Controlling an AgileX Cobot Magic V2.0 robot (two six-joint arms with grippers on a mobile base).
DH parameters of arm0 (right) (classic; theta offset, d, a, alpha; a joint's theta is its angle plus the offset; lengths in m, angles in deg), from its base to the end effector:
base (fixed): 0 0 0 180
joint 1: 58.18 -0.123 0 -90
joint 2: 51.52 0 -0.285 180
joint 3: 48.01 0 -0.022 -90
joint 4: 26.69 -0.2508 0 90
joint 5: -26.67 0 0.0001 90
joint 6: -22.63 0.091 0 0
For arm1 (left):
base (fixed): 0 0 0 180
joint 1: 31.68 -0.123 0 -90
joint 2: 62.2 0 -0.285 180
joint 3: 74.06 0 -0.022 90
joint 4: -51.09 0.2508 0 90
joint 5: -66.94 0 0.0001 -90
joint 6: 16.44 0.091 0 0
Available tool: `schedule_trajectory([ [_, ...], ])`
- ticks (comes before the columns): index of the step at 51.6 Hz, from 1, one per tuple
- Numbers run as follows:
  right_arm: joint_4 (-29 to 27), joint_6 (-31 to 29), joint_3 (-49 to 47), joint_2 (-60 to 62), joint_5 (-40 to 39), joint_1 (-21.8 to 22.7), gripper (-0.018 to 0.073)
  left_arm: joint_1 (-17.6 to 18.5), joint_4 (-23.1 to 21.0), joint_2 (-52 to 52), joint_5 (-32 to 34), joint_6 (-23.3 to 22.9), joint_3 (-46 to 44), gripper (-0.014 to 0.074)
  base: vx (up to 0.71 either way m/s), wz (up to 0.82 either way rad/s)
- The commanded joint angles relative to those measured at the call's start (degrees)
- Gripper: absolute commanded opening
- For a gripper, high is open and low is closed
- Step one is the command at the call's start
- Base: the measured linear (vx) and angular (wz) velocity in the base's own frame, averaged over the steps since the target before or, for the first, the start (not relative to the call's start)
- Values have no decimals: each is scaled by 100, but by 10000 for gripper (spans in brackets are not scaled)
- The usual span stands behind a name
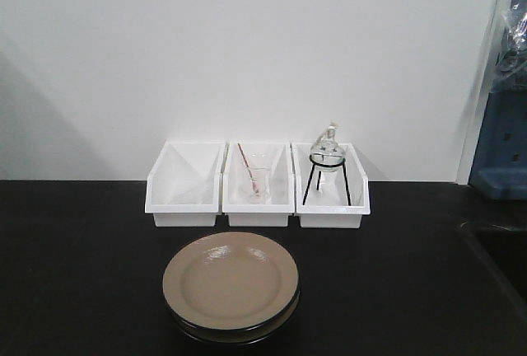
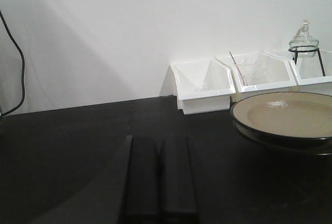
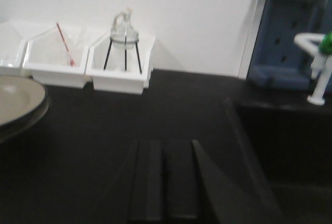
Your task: Arrange circular plates on left workspace
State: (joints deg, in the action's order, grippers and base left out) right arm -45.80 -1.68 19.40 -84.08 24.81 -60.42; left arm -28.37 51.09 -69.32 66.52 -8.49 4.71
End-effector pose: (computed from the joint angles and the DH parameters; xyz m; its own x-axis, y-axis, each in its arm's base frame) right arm 0.1006 0.0030 0.2415 -0.1396 -0.0963 -0.9855 -0.0414 0.9950 -0.0914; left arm 0.0565 -0.0033 0.2040 0.0716 0.1344 -0.9883 0.0483 0.9893 0.1380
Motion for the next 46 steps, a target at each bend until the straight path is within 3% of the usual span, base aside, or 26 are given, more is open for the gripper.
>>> schedule_trajectory([
  [1,1401,1714,363,-2,-731,10,-2,36,0,89,509,-58,114,0,0,0],
  [4,1546,2003,729,147,-1005,10,-2,36,0,89,509,-58,114,0,0,0],
  [9,1546,1953,1271,728,-1312,10,-2,36,0,89,509,-58,114,0,0,0],
  [13,1561,1758,1254,1342,-648,67,-2,36,0,89,509,-58,114,0,0,0],
  [23,1596,1597,1270,2665,-2,453,-2,36,0,89,509,-58,114,0,0,0],
  [46,1584,1670,1270,2609,41,496,-2,36,0,82,509,-58,109,0,0,0],
])
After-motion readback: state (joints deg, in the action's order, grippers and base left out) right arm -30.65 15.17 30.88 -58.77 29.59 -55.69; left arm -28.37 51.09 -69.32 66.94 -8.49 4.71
